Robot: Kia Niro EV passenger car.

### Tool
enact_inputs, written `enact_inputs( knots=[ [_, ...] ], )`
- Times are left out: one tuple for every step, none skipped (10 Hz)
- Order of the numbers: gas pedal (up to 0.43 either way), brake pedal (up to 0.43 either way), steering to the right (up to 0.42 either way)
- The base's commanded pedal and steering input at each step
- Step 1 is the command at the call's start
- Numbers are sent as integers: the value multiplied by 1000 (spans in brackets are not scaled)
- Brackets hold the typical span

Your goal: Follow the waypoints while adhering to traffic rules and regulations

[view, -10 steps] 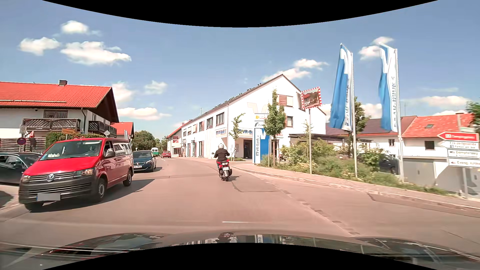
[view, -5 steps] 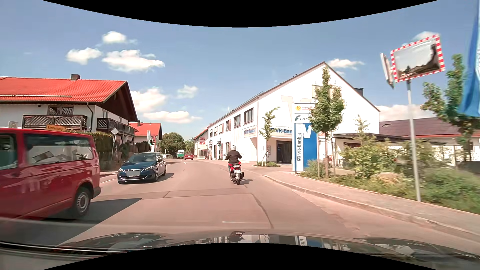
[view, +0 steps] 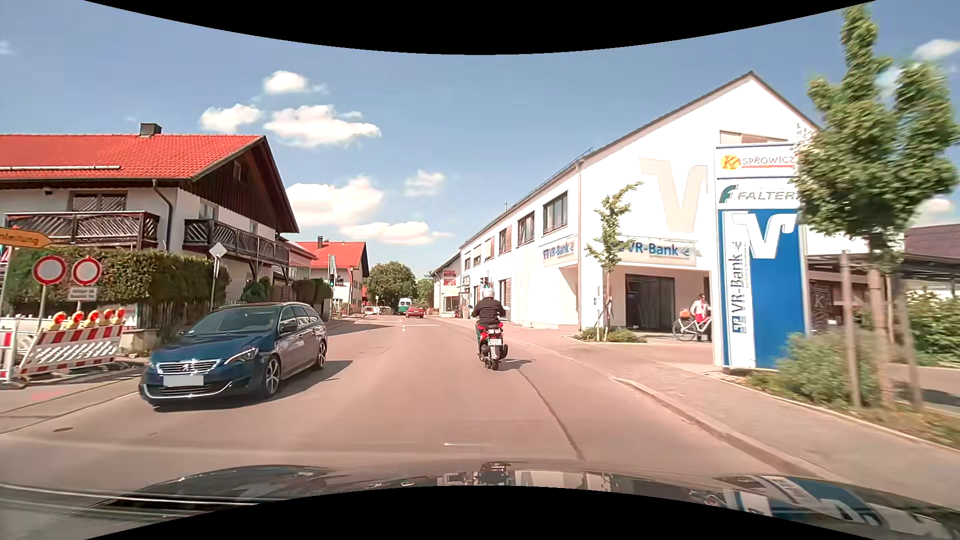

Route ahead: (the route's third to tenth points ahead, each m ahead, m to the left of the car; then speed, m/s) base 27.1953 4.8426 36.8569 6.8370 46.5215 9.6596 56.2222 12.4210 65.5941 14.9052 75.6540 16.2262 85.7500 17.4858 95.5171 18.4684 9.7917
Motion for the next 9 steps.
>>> enact_inputs(
  knots=[
    [157, 12, -74],
    [157, 12, -72],
    [157, 12, -71],
    [157, 12, -68],
    [157, 12, -63],
    [157, 12, -60],
    [157, 6, -60],
    [157, 12, -59],
    [157, 12, -55]
  ],
)
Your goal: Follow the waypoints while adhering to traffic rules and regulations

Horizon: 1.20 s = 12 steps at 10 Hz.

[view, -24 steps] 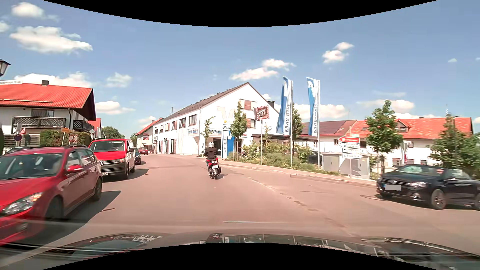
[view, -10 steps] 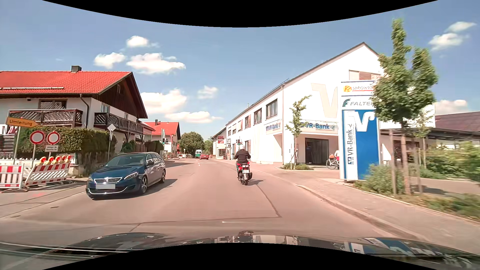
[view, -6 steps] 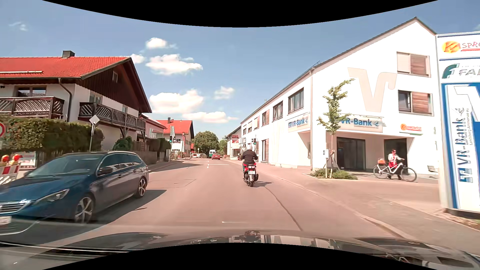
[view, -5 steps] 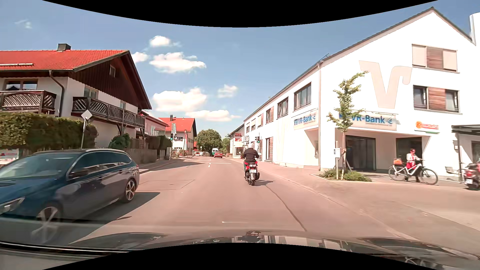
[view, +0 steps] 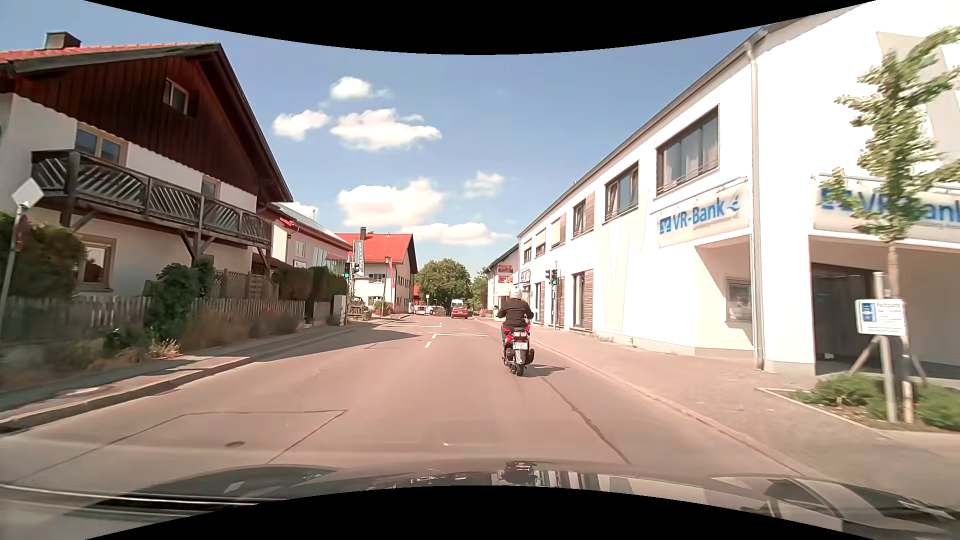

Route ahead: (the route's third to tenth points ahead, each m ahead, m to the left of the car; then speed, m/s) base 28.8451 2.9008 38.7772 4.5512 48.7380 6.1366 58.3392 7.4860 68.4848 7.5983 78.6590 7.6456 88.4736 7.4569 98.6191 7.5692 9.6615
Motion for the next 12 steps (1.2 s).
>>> enact_inputs(
  knots=[
    [157, 12, -46],
    [157, 12, -33],
    [157, 12, -23],
    [157, 6, -19],
    [157, 12, -21],
    [157, 6, -27],
    [157, 12, -31],
    [157, 12, -31],
    [130, 12, -29],
    [110, 12, -29],
    [98, 12, -28],
    [98, 12, -28]
  ],
)
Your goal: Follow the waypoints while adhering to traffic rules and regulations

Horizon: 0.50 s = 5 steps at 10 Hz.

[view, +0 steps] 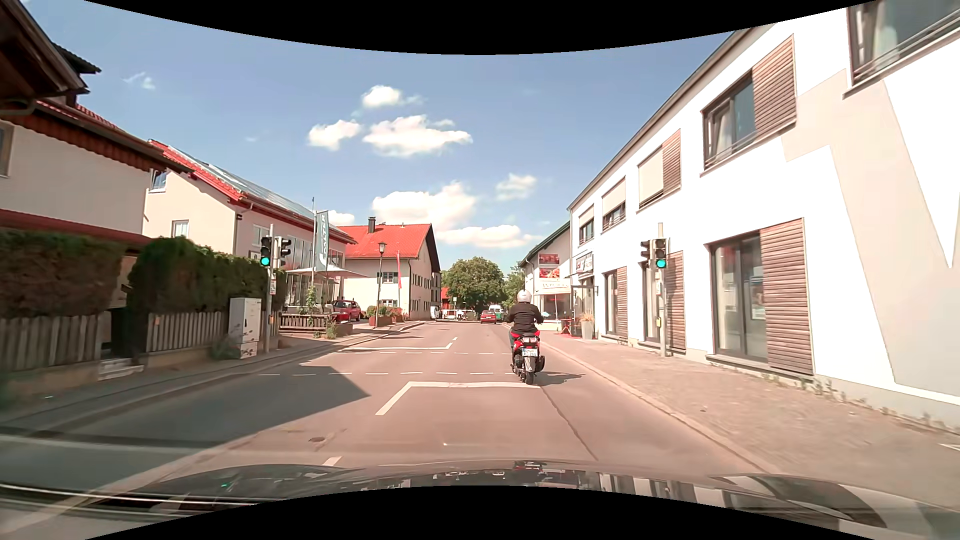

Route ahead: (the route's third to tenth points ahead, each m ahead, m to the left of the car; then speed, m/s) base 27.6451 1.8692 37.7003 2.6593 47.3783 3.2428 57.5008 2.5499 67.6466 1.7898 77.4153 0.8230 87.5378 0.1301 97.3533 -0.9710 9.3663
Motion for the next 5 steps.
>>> enact_inputs(
  knots=[
    [98, 12, -26],
    [98, 12, -23],
    [98, 12, -17],
    [98, 6, -13],
    [98, 12, -11]
  ],
)
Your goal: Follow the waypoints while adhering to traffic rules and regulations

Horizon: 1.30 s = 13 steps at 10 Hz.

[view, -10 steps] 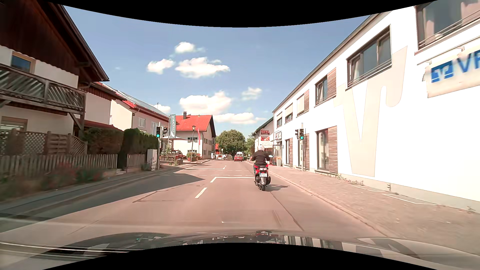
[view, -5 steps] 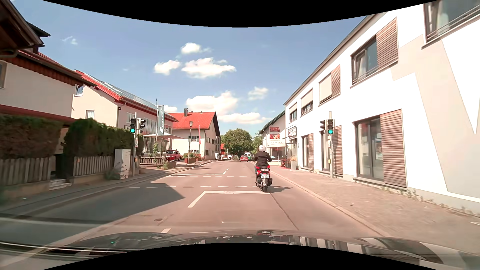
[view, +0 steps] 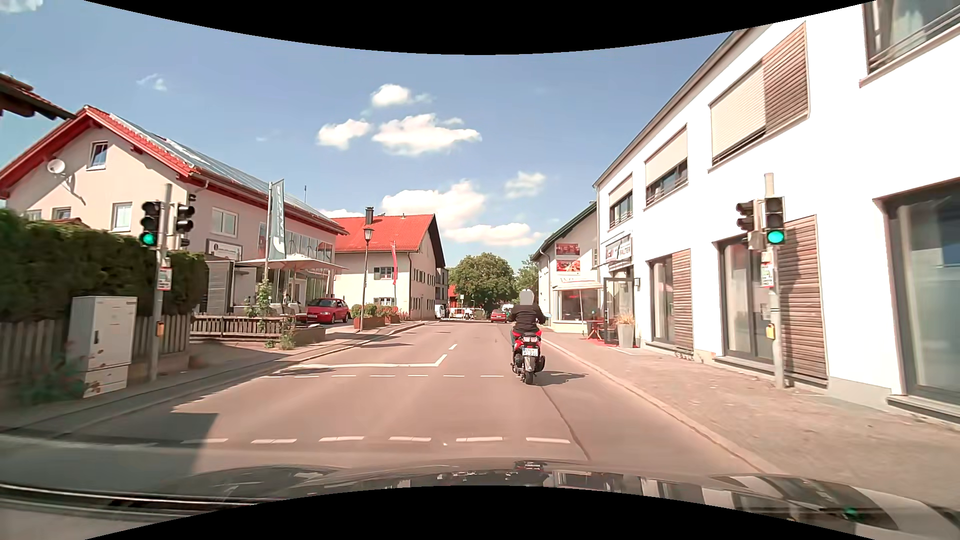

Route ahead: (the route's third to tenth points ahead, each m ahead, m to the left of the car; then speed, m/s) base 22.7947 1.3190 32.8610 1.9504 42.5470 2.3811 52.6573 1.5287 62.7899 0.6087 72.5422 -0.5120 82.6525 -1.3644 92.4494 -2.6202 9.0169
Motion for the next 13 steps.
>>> enact_inputs(
  knots=[
    [98, 12, -12],
    [98, 6, -12],
    [98, 6, -12],
    [118, 12, -13],
    [118, 12, -13],
    [118, 12, -14],
    [118, 12, -15],
    [118, 12, -15],
    [118, 12, -14],
    [118, 12, -13],
    [130, 12, -8],
    [130, 6, -3],
    [130, 12, -3]
  ],
)
